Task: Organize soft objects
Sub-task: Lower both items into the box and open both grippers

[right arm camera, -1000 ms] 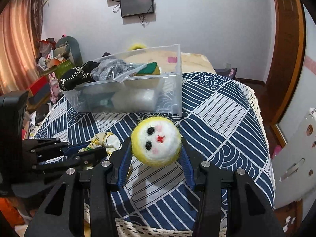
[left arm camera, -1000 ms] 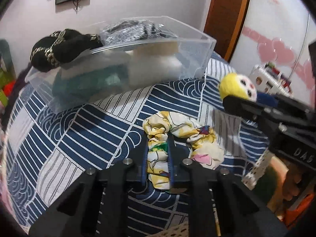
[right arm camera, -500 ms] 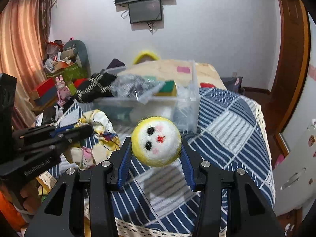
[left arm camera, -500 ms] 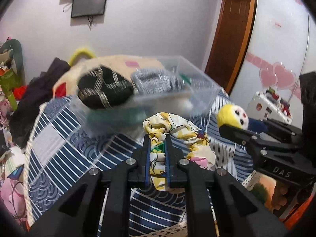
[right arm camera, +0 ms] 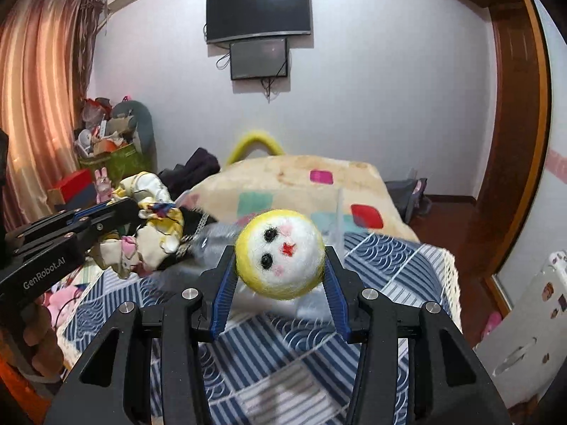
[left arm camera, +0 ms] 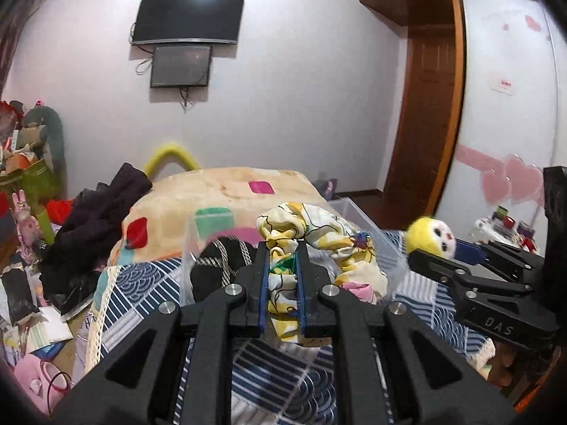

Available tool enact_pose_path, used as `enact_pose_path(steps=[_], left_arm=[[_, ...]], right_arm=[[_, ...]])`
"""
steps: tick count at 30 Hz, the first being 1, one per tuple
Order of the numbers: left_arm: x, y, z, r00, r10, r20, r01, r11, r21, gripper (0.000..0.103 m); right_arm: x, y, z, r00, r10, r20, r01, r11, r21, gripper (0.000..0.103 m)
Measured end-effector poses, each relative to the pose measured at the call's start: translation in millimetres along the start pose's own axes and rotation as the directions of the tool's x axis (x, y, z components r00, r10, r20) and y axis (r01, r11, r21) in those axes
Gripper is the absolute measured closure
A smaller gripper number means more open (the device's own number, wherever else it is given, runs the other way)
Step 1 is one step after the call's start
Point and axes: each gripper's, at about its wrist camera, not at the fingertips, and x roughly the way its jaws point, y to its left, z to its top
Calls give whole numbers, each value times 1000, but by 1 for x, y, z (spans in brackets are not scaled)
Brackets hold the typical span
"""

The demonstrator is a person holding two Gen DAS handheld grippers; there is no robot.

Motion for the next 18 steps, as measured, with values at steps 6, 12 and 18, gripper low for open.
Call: enact_pose_path(steps=[6, 12, 18], left_arm=[[29, 15, 1, 999, 39, -26, -40, 999, -35, 91], [66, 38, -13, 991, 98, -91, -105, 991, -77, 91], [80, 32, -28, 988, 106, -117, -110, 994, -29, 81]], right_arm=[[23, -5, 0, 1000, -9, -27, 10, 1000, 25, 59], [50, -4, -8, 996, -8, -90, 10, 1000, 23, 59], [56, 3, -14, 993, -35, -110, 34, 999, -4, 57]])
